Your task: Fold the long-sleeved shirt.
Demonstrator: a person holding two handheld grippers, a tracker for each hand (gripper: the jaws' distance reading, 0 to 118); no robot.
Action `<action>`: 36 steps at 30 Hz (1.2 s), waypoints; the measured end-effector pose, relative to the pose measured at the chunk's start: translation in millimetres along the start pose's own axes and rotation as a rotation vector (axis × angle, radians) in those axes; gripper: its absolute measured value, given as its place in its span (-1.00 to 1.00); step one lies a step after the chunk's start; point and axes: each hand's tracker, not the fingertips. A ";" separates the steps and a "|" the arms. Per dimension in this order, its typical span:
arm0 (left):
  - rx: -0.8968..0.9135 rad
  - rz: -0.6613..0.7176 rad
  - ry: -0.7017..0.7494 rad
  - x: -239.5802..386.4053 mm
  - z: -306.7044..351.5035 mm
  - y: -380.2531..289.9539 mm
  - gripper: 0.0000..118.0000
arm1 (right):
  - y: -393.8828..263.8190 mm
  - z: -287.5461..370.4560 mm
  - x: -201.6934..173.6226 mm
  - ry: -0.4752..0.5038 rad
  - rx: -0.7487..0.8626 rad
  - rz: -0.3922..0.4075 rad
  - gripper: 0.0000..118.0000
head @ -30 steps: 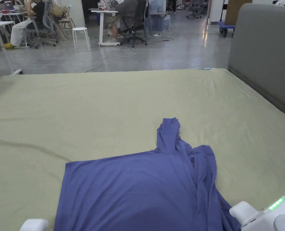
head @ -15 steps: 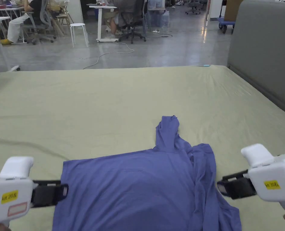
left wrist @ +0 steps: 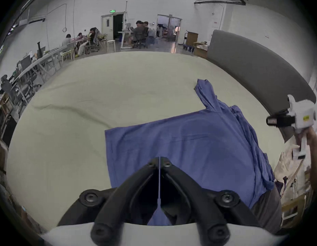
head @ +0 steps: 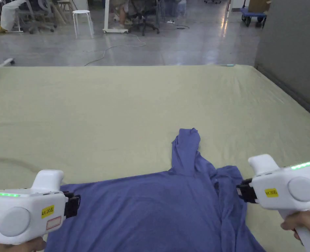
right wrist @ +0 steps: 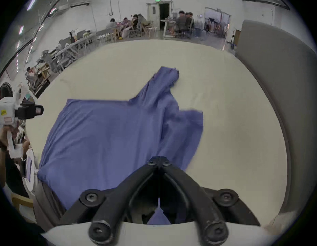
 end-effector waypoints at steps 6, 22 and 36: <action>0.012 0.025 0.002 -10.6 -40.4 25.1 -1.00 | 149.0 -103.6 11.5 -0.067 0.040 0.038 -0.37; -0.002 0.134 0.017 -37.8 -68.1 25.6 -1.00 | 237.8 -280.5 -4.7 -0.174 -0.134 -0.108 -0.86; 0.054 0.050 0.004 -12.0 21.7 -6.2 -1.00 | 72.2 -2.4 -34.0 -0.023 0.149 -0.017 -0.89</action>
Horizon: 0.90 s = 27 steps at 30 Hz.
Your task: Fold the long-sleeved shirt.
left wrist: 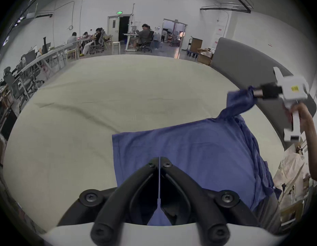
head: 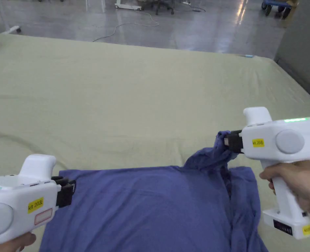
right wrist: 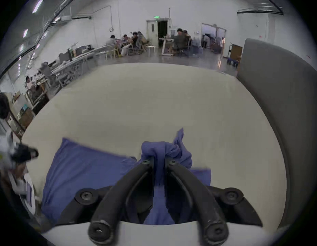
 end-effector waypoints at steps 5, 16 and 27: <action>0.008 -0.001 -0.011 16.3 24.2 -12.3 -1.00 | -94.7 -8.6 -13.2 -0.024 -0.170 0.038 -0.89; 0.030 0.000 -0.033 33.3 72.1 -32.9 -1.00 | -129.6 36.2 -1.1 -0.035 -0.104 -0.051 0.84; 0.024 0.041 -0.042 32.8 67.7 -52.1 -1.00 | -141.0 86.9 19.7 -0.032 -0.082 -0.060 -1.00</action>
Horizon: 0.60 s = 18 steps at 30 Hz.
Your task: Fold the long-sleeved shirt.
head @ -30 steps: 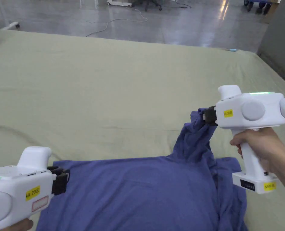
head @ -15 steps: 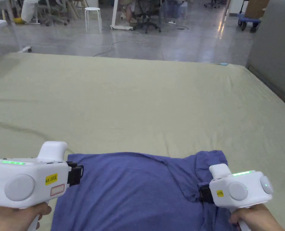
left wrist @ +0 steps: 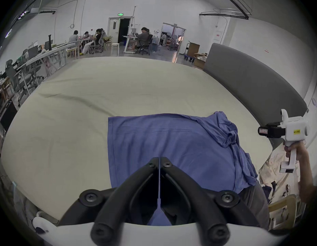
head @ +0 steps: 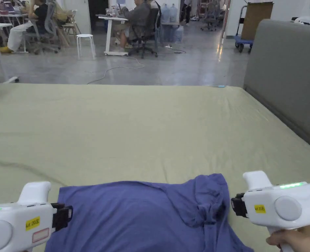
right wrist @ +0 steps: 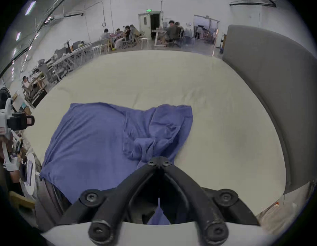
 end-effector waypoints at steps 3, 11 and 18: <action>-0.008 0.011 0.000 -1.3 -5.9 0.1 -1.00 | 11.0 -11.7 0.8 -0.009 -0.012 0.017 -1.00; -0.025 0.003 -0.023 -3.5 -29.1 9.9 -1.00 | 112.8 -99.7 5.0 -0.007 -0.075 0.052 0.33; -0.061 0.033 -0.005 -20.0 -54.7 20.2 -1.00 | 156.2 -210.1 11.3 -0.070 -0.262 0.010 0.32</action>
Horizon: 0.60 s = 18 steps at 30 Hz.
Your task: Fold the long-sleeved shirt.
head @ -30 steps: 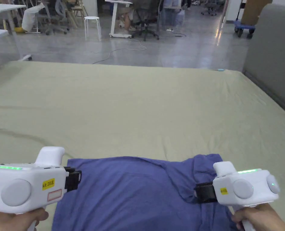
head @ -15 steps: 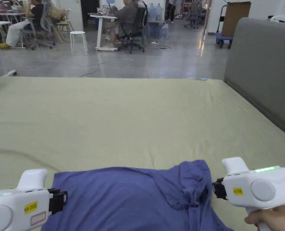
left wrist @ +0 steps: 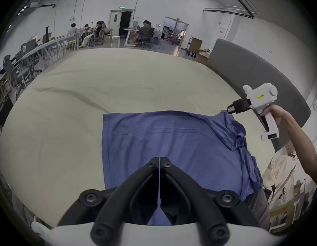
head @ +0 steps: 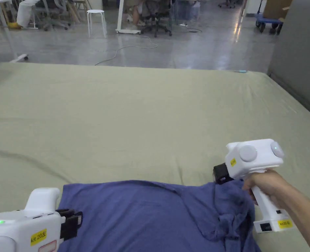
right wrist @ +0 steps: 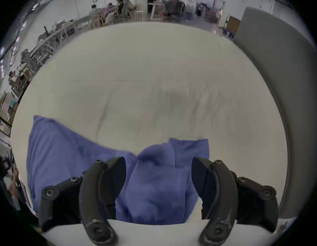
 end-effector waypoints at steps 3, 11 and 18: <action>-0.016 0.001 0.023 -8.1 -10.7 5.6 -1.00 | 5.7 -22.6 -1.0 -0.016 -0.022 0.002 0.29; -0.013 0.049 0.084 -26.1 -52.3 42.5 -0.97 | -6.4 -50.4 -6.9 -0.005 -0.078 -0.028 -0.15; -0.014 0.087 0.276 -55.6 -114.7 88.7 0.95 | -10.6 -48.0 -18.7 0.003 -0.046 0.004 -0.81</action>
